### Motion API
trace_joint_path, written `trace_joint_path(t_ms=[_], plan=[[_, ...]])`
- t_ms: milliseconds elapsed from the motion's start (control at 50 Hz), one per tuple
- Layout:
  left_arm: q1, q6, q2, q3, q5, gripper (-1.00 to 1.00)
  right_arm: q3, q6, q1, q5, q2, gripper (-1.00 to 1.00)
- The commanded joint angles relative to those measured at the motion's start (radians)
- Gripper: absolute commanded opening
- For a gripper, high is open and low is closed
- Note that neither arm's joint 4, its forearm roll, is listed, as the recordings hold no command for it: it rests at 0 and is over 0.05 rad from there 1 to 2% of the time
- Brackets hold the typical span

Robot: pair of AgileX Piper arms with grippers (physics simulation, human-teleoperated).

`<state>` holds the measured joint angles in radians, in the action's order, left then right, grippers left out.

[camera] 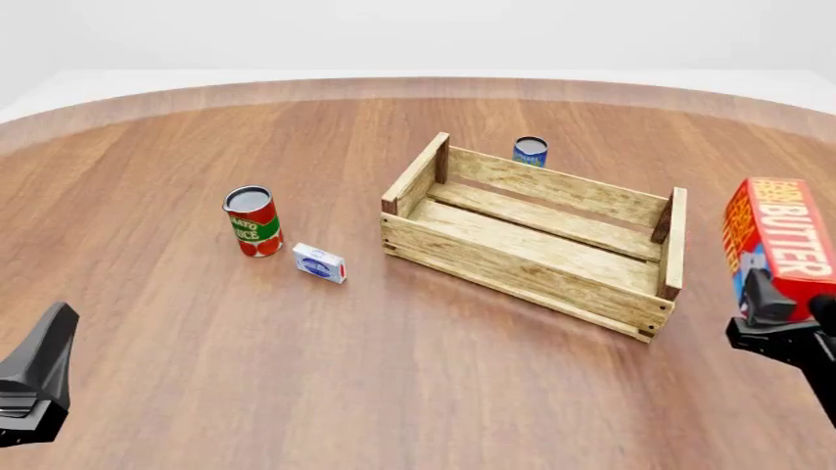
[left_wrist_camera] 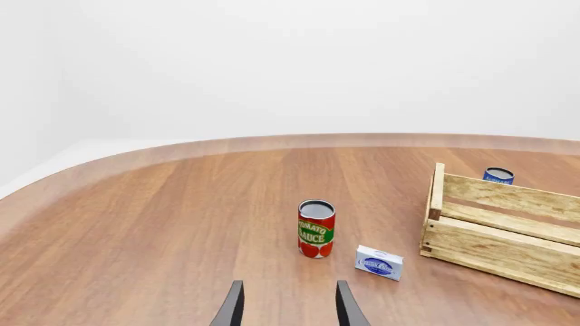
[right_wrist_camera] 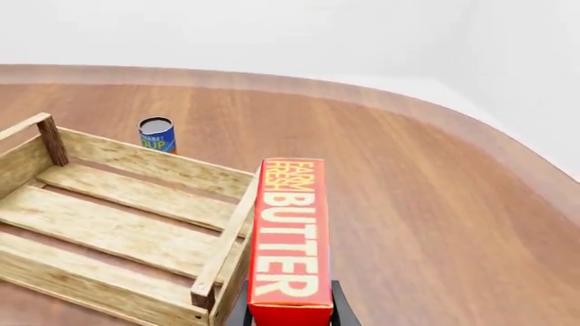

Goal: Pick up the butter and put it in the tray.

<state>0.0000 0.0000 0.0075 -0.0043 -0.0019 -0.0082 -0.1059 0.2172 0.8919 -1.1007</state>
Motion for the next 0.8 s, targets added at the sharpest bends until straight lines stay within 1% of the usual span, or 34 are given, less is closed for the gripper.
trace_joint_path(t_ms=[20,60,120,240,340,440,500,540,680,800], plan=[[0.0,0.0,0.0,0.0,0.0,1.0,-0.024,0.012,-0.022,-0.159,0.2,-1.0],[0.0,0.0,0.0,0.0,0.0,1.0,-0.032,0.01,-0.034,-0.201,0.243,-1.0],[0.0,0.0,0.0,0.0,0.0,1.0,-0.038,0.005,-0.04,-0.222,0.263,-1.0],[0.0,0.0,0.0,0.0,0.0,1.0,-0.065,0.0,-0.061,-0.324,0.359,-1.0],[0.0,0.0,0.0,0.0,0.0,1.0,-0.095,-0.008,-0.077,-0.385,0.408,-1.0],[0.0,0.0,0.0,0.0,0.0,1.0,-0.113,-0.016,-0.089,-0.426,0.439,-1.0],[0.0,0.0,0.0,0.0,0.0,1.0,-0.116,-0.017,-0.094,-0.434,0.444,-1.0],[0.0,0.0,0.0,0.0,0.0,1.0,-0.122,-0.009,-0.102,-0.449,0.455,-1.0],[0.0,0.0,0.0,0.0,0.0,1.0,-0.155,-0.023,-0.121,-0.512,0.499,-1.0],[0.0,0.0,0.0,0.0,0.0,1.0,-0.174,-0.033,-0.135,-0.536,0.509,-1.0]])
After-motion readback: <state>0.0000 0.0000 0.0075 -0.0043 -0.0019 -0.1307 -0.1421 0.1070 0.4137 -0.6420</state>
